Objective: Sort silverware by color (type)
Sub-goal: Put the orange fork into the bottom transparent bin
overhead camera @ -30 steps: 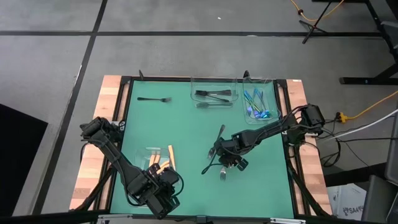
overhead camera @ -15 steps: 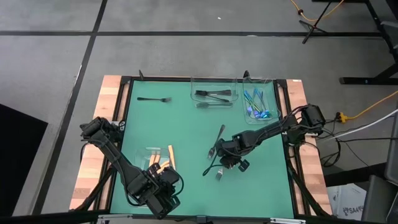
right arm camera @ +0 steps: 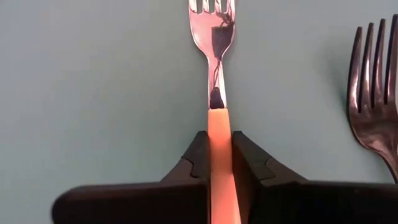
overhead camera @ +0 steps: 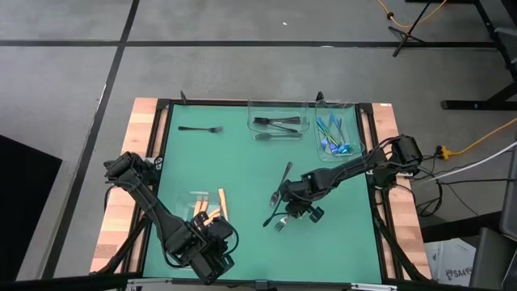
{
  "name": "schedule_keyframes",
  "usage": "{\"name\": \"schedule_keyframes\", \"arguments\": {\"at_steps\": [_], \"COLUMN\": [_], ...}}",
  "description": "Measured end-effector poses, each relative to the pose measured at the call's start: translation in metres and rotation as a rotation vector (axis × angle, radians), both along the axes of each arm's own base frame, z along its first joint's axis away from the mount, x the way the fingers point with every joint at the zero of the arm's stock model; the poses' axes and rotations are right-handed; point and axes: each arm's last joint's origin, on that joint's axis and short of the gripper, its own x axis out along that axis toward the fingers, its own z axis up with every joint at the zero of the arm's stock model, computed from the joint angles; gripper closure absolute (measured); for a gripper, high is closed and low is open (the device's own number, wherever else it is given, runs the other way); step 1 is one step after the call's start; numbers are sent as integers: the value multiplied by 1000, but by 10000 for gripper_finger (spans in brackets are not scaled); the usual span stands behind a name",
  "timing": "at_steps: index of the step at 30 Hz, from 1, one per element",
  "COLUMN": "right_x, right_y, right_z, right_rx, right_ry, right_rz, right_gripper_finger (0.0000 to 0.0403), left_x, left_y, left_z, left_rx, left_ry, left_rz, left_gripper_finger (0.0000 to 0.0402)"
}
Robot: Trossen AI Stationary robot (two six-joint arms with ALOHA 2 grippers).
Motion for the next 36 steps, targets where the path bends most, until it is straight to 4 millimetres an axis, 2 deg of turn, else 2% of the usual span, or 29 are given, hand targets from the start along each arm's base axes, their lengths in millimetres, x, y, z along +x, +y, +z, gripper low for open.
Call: {"name": "schedule_keyframes", "arguments": {"at_steps": [8,15,20,28,36], "right_x": [10,27,40,60,74], "right_y": [3,7,9,11,14], "right_z": [10,31,50,85,110], "right_rx": [11,33,-3,-84,-125], "right_ry": [-29,-118,-200,-382,-560], "right_rz": [0,3,-13,12,41], "right_gripper_finger": [384,385,385,385,385], "left_x": [0,0,0,-5,-10], "left_y": [0,0,4,23,48], "left_z": [0,0,2,28,55], "left_rx": [-1,0,-8,-43,-59], "left_ry": [0,1,-10,-81,-172], "left_rz": [2,3,68,125,182], "left_gripper_finger": [324,324,324,324,324]}}
